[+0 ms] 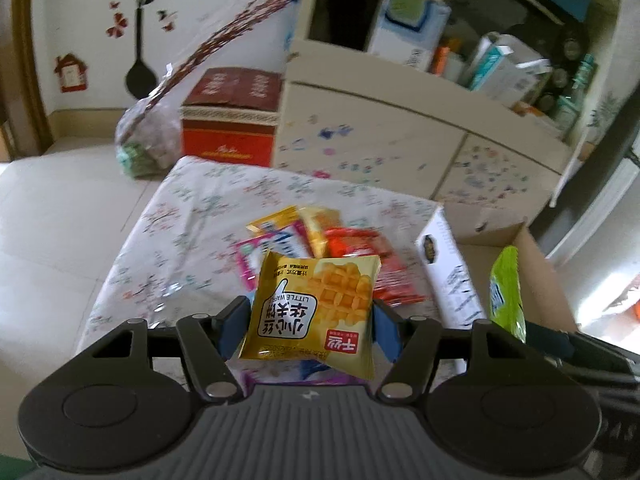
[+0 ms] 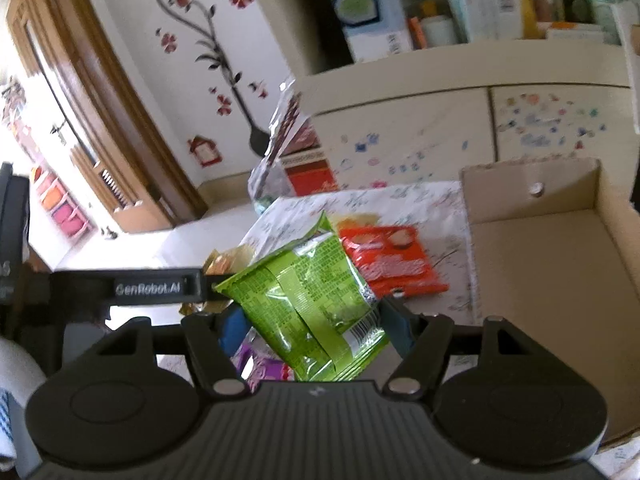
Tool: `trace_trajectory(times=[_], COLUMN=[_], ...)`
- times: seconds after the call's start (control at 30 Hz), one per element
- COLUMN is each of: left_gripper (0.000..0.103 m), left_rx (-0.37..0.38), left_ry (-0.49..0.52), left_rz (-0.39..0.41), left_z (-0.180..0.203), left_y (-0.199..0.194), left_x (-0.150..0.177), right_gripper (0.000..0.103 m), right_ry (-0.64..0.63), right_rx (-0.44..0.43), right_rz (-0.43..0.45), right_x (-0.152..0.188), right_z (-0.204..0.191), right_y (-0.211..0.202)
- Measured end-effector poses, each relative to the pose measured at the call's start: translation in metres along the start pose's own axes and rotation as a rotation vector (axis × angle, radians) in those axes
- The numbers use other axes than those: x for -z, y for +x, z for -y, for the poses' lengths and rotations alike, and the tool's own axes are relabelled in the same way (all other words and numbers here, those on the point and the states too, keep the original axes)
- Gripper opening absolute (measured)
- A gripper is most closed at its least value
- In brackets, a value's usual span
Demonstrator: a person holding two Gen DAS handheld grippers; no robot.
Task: Organize snacks
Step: 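Carry both packets into the cardboard box and open both tools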
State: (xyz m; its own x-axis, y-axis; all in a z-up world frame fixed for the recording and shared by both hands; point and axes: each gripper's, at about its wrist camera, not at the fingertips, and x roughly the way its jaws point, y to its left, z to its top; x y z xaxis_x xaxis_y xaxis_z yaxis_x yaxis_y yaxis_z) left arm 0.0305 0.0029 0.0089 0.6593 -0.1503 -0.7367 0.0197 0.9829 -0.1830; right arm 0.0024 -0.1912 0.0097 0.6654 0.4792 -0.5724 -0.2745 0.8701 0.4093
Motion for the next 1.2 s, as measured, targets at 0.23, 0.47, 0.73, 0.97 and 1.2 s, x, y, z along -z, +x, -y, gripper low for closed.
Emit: trace_trajectory(times=[0.23, 0.47, 0.73, 0.97, 1.2], left_gripper=[0.07, 0.07, 0.07, 0.071, 0.086], left_rx=[0.085, 0.177, 0.276, 0.336, 0.348], left_ry=[0.05, 0.113, 0.173, 0.225, 0.254], left_rz=[0.018, 0.029, 0.045, 0.029, 0.001], left_z=[0.034, 0.073, 0.114, 0.145, 0.16], left_y=[0.0, 0.005, 0.013, 0.026, 0.038], left_x=[-0.002, 0.001, 0.008, 0.021, 0.03], right_gripper=[0.07, 0.07, 0.07, 0.07, 0.073], right_ry=[0.08, 0.166, 0.299, 0.381, 0.474], right_rx=[0.058, 0.16, 0.26, 0.305, 0.327], right_rz=[0.082, 0.166, 0.212, 0.209, 0.187], right_x=[-0.018, -0.028, -0.027, -0.024, -0.017], right_z=[0.028, 0.061, 0.094, 0.109, 0.123], right_y=[-0.03, -0.071, -0.093, -0.092, -0.086])
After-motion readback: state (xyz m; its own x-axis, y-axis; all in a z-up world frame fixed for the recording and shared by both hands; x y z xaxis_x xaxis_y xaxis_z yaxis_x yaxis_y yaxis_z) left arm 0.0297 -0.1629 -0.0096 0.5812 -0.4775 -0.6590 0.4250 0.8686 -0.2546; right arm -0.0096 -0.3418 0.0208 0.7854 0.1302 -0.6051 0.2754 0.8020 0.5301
